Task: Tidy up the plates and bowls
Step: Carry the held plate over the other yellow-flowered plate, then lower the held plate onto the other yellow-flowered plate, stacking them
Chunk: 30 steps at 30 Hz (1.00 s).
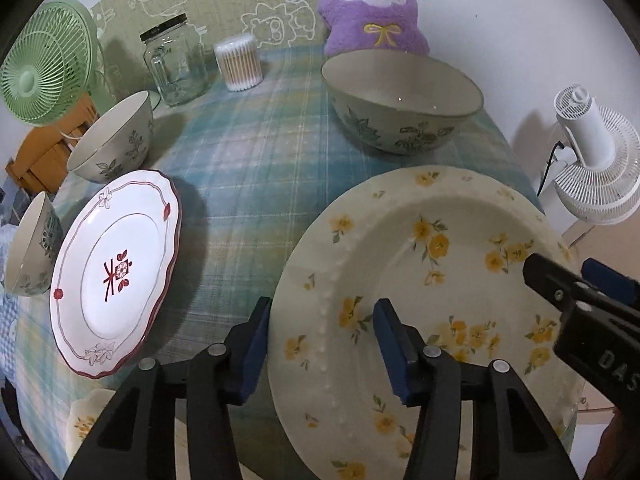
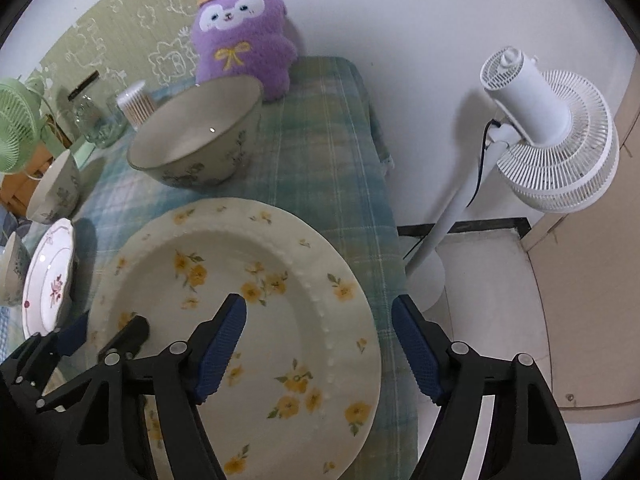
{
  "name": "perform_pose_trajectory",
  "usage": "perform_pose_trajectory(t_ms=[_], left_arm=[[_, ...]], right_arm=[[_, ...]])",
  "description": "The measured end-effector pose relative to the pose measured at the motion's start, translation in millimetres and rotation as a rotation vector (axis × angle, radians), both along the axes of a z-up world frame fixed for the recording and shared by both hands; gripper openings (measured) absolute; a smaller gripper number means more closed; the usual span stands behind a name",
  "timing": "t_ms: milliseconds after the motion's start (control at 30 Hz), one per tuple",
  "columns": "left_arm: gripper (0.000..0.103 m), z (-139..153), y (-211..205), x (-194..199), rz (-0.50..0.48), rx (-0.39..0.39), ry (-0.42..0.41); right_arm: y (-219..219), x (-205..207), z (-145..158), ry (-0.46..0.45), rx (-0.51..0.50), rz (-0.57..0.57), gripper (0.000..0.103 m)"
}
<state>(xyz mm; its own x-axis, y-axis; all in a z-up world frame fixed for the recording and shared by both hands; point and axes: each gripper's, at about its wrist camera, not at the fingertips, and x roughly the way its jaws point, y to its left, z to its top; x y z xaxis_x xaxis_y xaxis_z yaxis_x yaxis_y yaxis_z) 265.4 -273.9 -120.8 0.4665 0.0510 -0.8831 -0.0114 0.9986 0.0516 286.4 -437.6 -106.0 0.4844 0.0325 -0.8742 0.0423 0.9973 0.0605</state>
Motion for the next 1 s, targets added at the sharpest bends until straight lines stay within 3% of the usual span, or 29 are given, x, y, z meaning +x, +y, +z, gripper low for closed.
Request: perform_pose_trajectory(t_ms=[267,667,1000], left_arm=[[0.053,0,4,4,0.01,-0.022,0.016],[0.054,0,4,4,0.002,-0.013,-0.005],[0.052,18,6,-4,-0.01,-0.009,-0.021]], right_arm=[[-3,9,-18,0.041,0.025,0.029,0.061],[0,13,-17,0.046,0.032,0.037,0.061],[1,-2,-1,0.042,0.04,0.014,0.059]])
